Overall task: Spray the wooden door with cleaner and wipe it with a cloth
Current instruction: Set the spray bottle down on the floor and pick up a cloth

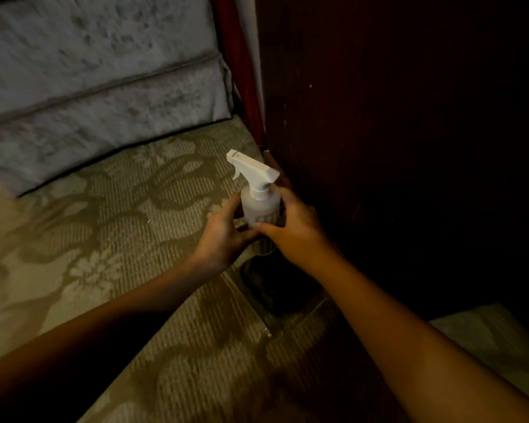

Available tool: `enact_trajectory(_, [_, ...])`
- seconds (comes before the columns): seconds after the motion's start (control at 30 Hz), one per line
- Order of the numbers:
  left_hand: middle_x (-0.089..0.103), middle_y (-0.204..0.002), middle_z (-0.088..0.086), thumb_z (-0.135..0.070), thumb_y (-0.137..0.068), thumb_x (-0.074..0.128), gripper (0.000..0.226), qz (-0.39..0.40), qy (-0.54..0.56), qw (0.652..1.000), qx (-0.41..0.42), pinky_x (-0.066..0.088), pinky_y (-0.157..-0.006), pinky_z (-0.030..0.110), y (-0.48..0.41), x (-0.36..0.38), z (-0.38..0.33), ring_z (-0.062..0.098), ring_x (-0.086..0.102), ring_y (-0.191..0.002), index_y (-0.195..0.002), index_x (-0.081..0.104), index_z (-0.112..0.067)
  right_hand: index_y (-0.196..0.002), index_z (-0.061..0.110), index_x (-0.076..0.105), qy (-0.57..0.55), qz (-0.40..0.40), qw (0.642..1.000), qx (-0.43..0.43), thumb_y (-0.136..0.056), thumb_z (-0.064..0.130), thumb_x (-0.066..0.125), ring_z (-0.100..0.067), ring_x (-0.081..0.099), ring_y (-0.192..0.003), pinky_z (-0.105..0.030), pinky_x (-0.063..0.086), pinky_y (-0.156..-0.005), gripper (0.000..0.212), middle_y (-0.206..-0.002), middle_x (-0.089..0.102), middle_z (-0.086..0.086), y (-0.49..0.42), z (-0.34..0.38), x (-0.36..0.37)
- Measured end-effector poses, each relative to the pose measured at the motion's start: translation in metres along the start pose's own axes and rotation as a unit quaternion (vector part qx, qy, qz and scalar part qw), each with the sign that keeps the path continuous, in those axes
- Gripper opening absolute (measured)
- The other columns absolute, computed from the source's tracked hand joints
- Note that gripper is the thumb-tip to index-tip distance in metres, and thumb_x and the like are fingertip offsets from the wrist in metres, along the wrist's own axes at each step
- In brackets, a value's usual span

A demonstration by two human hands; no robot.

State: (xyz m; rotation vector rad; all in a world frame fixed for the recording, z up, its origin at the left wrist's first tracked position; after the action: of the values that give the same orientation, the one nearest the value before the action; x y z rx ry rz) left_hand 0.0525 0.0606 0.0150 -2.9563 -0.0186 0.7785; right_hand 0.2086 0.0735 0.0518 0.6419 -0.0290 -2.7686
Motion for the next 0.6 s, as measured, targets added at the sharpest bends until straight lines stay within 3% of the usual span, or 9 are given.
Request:
enact_trajectory(0.1, [0.063, -0.13, -0.017, -0.02, -0.087, 0.082, 0.065, 0.007, 0.015, 1.0, -0.004, 0.06, -0.095, 0.032, 0.0, 0.002, 0.021, 0.004, 0.062, -0.122, -0.143, 0.05, -0.028, -0.143, 0.018, 0.052, 0.002, 0.016, 1.0, 0.004, -0.087, 0.021, 0.079, -0.016, 0.056, -0.126, -0.022, 0.043, -0.09, 0.062, -0.138, 0.059, -0.001, -0.007, -0.01, 0.005])
enact_trajectory(0.23, [0.061, -0.132, -0.026, -0.015, -0.09, 0.078, 0.062, 0.023, 0.047, 0.998, 0.018, 0.054, -0.097, 0.021, 0.006, 0.012, 0.026, 0.002, 0.062, -0.125, -0.141, 0.048, -0.032, -0.14, 0.018, 0.053, -0.05, 0.013, 0.999, 0.014, -0.085, 0.019, 0.082, 0.012, 0.059, -0.094, -0.004, 0.047, -0.071, 0.062, -0.112, 0.058, 0.018, -0.007, -0.02, 0.005])
enact_trajectory(0.3, [0.062, -0.131, -0.021, -0.013, -0.088, 0.077, 0.06, 0.03, 0.054, 0.998, 0.02, 0.056, -0.098, 0.027, 0.004, 0.017, 0.02, 0.0, 0.063, -0.123, -0.136, 0.05, -0.038, -0.135, 0.015, 0.054, -0.127, 0.012, 0.992, 0.025, -0.085, 0.011, 0.081, 0.007, 0.064, -0.092, -0.01, 0.055, -0.071, 0.058, -0.108, 0.063, 0.015, -0.01, -0.02, 0.005])
enact_trajectory(0.37, [0.067, -0.122, -0.021, -0.011, -0.088, 0.077, 0.054, 0.052, 0.075, 0.996, 0.018, 0.059, -0.097, 0.034, 0.01, 0.023, 0.012, 0.0, 0.065, -0.117, -0.13, 0.054, -0.033, -0.119, 0.02, 0.059, -0.172, -0.003, 0.985, 0.02, -0.087, 0.004, 0.077, 0.001, 0.068, -0.081, -0.014, 0.056, -0.063, 0.04, -0.093, 0.068, 0.012, -0.007, -0.011, -0.001])
enact_trajectory(0.43, [0.068, -0.124, -0.026, -0.013, -0.09, 0.075, 0.051, 0.112, 0.091, 0.989, 0.011, 0.059, -0.095, 0.029, 0.014, 0.031, 0.006, 0.003, 0.066, -0.119, -0.134, 0.054, -0.028, -0.116, 0.022, 0.061, -0.179, -0.023, 0.983, -0.015, -0.09, -0.001, 0.072, 0.007, 0.068, -0.081, -0.011, 0.053, -0.067, 0.037, -0.092, 0.068, 0.014, -0.01, -0.008, -0.007])
enact_trajectory(0.53, [0.068, -0.13, -0.022, -0.008, -0.089, 0.075, 0.055, 0.167, 0.102, 0.981, 0.013, 0.055, -0.097, 0.023, 0.022, 0.033, -0.003, 0.006, 0.066, -0.123, -0.139, 0.055, -0.018, -0.109, -0.003, 0.065, -0.174, -0.039, 0.984, -0.026, -0.091, 0.001, 0.071, -0.005, 0.065, -0.081, -0.016, 0.053, -0.07, 0.019, -0.093, 0.066, -0.007, -0.003, -0.004, -0.012])
enact_trajectory(0.6, [0.07, -0.129, -0.017, -0.012, -0.087, 0.078, 0.056, 0.18, 0.093, 0.979, 0.008, 0.054, -0.099, 0.02, 0.018, 0.023, -0.007, 0.005, 0.066, -0.123, -0.138, 0.058, -0.02, -0.109, -0.013, 0.062, -0.184, -0.055, 0.981, -0.038, -0.092, 0.001, 0.07, -0.013, 0.062, -0.079, -0.019, 0.052, -0.068, 0.023, -0.09, 0.062, -0.02, 0.004, 0.0, -0.016])
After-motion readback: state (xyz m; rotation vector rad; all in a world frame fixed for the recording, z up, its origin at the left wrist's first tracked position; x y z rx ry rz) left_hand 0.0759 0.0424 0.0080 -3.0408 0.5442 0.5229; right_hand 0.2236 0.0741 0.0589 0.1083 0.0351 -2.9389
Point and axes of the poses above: each hand's wrist, its own y-axis away from the middle knuckle, its own x-axis out of the palm, z = x × y, the point moved 4 cm from there along -y, towards the middle knuckle
